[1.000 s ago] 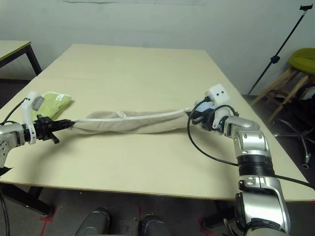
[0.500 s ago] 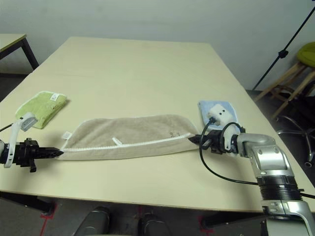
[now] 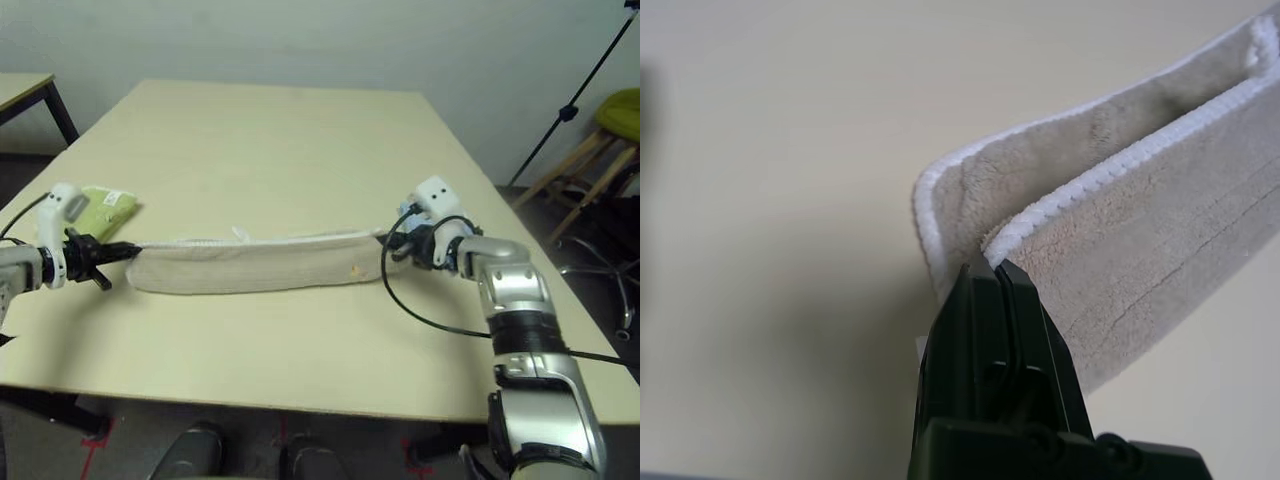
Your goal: Fold the towel and set it aside.
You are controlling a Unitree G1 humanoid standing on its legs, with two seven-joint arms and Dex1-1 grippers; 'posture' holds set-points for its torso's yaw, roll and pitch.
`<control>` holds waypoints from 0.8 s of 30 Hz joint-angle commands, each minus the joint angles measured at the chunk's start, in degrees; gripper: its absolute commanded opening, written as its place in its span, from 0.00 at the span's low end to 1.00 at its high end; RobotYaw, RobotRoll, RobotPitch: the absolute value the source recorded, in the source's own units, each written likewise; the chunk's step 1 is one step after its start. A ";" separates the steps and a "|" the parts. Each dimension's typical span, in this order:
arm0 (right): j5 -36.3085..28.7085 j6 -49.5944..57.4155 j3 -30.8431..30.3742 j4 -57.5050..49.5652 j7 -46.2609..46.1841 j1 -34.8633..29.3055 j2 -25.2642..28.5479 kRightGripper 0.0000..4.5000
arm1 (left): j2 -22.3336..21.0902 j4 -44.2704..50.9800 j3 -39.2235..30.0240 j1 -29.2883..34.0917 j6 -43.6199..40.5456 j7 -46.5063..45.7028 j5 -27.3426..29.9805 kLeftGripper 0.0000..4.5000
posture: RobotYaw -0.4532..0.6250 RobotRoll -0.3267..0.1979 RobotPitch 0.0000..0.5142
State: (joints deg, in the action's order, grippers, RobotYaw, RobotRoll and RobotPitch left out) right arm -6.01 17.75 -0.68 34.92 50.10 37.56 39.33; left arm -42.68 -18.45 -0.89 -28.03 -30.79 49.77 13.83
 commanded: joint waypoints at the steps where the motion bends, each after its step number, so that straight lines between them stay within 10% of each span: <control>1: 3.12 -4.52 -1.63 5.76 -2.32 1.95 -1.61 0.00 | 1.83 -4.08 0.57 -2.21 2.98 -2.79 -2.63 0.00 | 0.59 0.62 0.08; 8: 5.65 -10.26 -1.34 13.78 -5.33 5.46 -4.32 0.00 | 4.85 -8.69 -0.26 -5.55 6.70 -5.38 -4.22 0.00 | 0.59 0.62 0.08; 21: 3.92 -15.21 4.30 20.82 -12.58 14.46 -5.46 0.96 | 5.39 -8.97 -4.04 -7.13 7.06 -10.12 -4.20 0.89 | 0.59 0.62 0.08; 24: 2.52 -13.75 5.43 18.12 -11.72 14.68 -5.81 1.00 | 4.44 -6.84 -5.18 -7.21 6.68 -11.32 -4.28 0.99 | 0.59 0.62 0.08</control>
State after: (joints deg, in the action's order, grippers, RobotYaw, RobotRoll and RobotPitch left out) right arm -2.40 3.33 3.82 54.30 37.99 51.98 33.56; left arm -37.65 -26.89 -5.15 -34.32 -24.13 39.21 9.68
